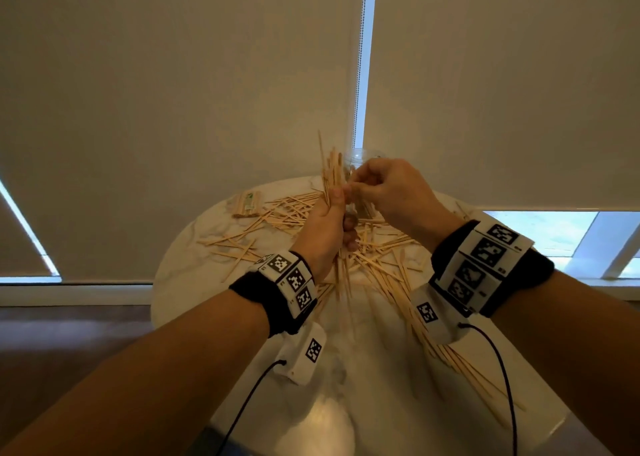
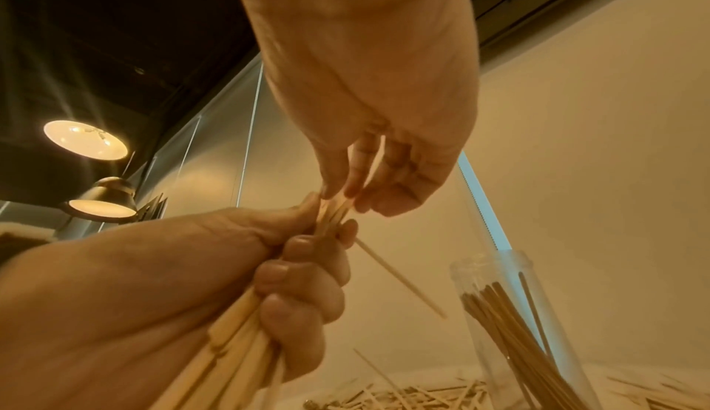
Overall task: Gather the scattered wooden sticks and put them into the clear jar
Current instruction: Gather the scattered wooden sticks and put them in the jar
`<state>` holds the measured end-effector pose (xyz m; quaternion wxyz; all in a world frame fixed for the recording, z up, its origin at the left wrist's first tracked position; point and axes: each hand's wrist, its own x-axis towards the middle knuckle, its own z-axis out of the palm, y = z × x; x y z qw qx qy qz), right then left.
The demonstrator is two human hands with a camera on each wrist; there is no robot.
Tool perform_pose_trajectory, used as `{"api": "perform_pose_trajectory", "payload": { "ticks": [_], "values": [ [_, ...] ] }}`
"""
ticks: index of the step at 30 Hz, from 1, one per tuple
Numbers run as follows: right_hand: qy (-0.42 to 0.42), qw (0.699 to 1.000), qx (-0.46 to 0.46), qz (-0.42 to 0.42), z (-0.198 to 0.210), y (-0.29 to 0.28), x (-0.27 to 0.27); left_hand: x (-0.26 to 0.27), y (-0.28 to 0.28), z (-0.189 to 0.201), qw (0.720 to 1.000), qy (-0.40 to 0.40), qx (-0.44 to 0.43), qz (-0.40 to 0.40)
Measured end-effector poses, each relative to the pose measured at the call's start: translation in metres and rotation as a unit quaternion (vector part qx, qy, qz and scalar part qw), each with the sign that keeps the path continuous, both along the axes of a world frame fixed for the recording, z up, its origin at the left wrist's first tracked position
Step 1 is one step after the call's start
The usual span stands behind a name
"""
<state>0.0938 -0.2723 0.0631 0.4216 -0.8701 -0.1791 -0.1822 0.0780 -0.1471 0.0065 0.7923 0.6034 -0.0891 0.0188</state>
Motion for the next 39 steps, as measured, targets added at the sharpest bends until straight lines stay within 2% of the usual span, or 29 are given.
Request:
{"api": "perform_pose_trajectory", "payload": {
  "ticks": [5, 7, 12, 16, 18, 20, 22, 25, 27, 29, 31, 35, 37, 39],
  "values": [
    [0.029, 0.999, 0.037, -0.001, 0.019, 0.006, -0.002, -0.01, -0.002, -0.001, 0.994, -0.021, 0.093, -0.05],
    [0.016, 1.0, 0.017, 0.008, 0.027, 0.007, -0.003, -0.015, -0.006, -0.001, 0.99, -0.022, 0.112, -0.078],
    [0.013, 0.998, -0.044, 0.052, 0.039, 0.008, -0.004, -0.017, -0.009, -0.002, 0.991, -0.022, 0.103, -0.078],
    [0.043, 0.986, -0.141, 0.08, 0.034, 0.006, -0.008, -0.014, -0.005, -0.001, 0.991, -0.024, 0.106, -0.075],
    [0.043, 0.989, -0.121, 0.076, 0.028, 0.004, -0.009, -0.012, -0.001, 0.003, 0.993, -0.035, 0.094, -0.07],
    [0.066, 0.994, -0.045, 0.08, 0.022, 0.002, -0.009, -0.009, 0.004, 0.008, 0.993, -0.043, 0.085, -0.064],
    [0.089, 0.992, -0.006, 0.093, 0.014, -0.004, -0.006, -0.007, 0.009, 0.01, 0.994, -0.046, 0.08, -0.061],
    [0.084, 0.989, -0.086, 0.091, 0.007, -0.013, 0.001, -0.005, 0.013, 0.008, 0.995, -0.053, 0.067, -0.058],
    [0.073, 0.985, -0.143, 0.071, 0.005, -0.016, 0.002, -0.004, 0.013, 0.006, 0.995, -0.06, 0.063, -0.047],
    [0.042, 0.987, -0.146, 0.046, 0.003, -0.017, 0.001, -0.004, 0.012, 0.004, 0.995, -0.071, 0.068, -0.025],
    [0.005, 0.993, -0.11, 0.029, 0.001, -0.015, -0.003, -0.003, 0.011, 0.004, 0.994, -0.084, 0.067, 0.002],
    [-0.002, 0.998, -0.043, 0.05, -0.007, -0.008, -0.017, 0.001, 0.008, 0.005, 0.993, -0.081, 0.059, 0.06],
    [0.018, 0.998, -0.024, 0.051, -0.011, -0.006, -0.022, 0.005, 0.011, 0.005, 0.992, -0.07, 0.051, 0.088],
    [0.099, 0.994, -0.031, 0.044, -0.017, -0.006, -0.027, 0.01, 0.017, 0.006, 0.989, -0.052, 0.045, 0.128]
  ]
}}
